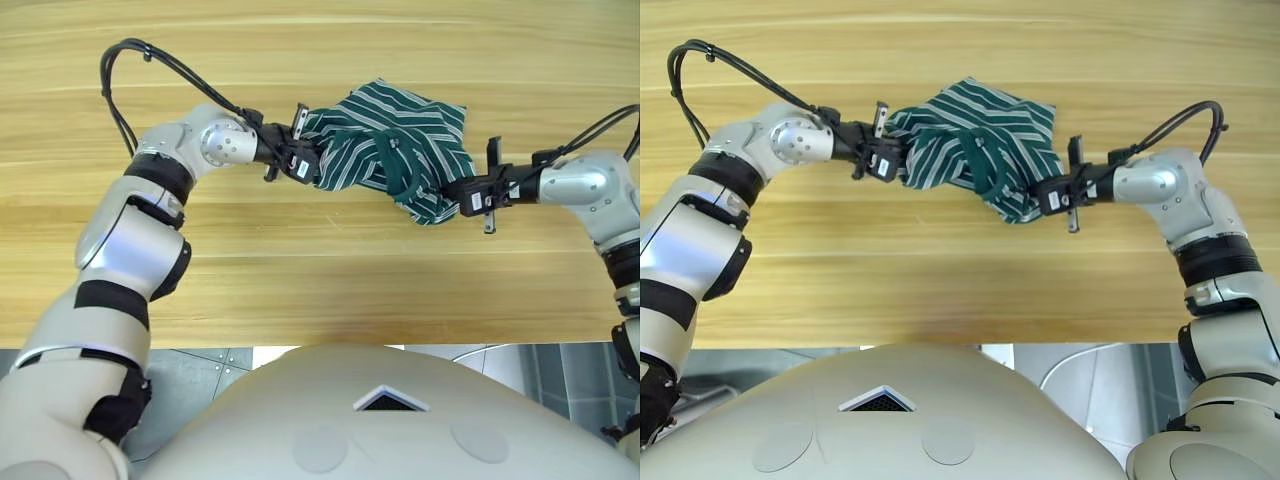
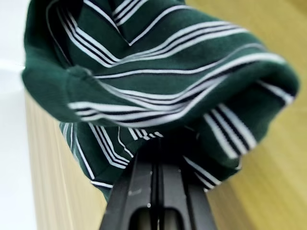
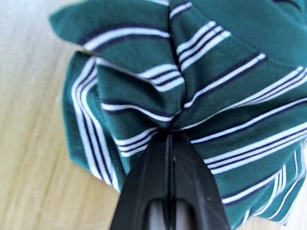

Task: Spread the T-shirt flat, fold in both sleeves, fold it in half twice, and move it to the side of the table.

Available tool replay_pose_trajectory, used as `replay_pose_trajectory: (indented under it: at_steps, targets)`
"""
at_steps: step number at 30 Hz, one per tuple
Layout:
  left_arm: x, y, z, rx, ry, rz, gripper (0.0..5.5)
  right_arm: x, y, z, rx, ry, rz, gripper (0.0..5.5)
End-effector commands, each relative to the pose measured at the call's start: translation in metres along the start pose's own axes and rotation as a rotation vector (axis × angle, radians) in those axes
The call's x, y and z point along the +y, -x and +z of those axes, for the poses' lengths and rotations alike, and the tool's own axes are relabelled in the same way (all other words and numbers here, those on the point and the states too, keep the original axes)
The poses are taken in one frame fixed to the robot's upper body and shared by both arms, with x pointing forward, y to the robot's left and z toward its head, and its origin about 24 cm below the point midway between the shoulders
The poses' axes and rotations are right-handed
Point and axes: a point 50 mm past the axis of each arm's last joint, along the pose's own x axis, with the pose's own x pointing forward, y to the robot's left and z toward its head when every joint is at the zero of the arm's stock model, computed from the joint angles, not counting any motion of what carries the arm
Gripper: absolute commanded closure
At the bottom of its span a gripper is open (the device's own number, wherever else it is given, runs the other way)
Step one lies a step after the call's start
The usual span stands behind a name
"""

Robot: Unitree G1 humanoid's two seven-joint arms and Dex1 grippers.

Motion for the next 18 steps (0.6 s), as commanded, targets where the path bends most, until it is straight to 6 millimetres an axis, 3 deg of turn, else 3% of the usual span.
replay_pose_trajectory:
  at_steps: [1, 9, 18]
  targets:
    - [-0.008, -0.005, -0.004, 0.053, -0.019, -0.057, 5.50, 0.019, -0.012, 0.003, -0.015, -0.023, 0.096, 5.47]
    - [-0.043, -0.003, -0.007, 0.055, -0.084, -0.210, 5.50, 0.032, 0.003, -0.007, 0.048, -0.036, 0.168, 5.47]
    - [-0.059, 0.014, -0.018, 0.080, -0.026, -0.189, 5.50, 0.045, 0.045, -0.014, 0.098, -0.082, 0.190, 5.47]
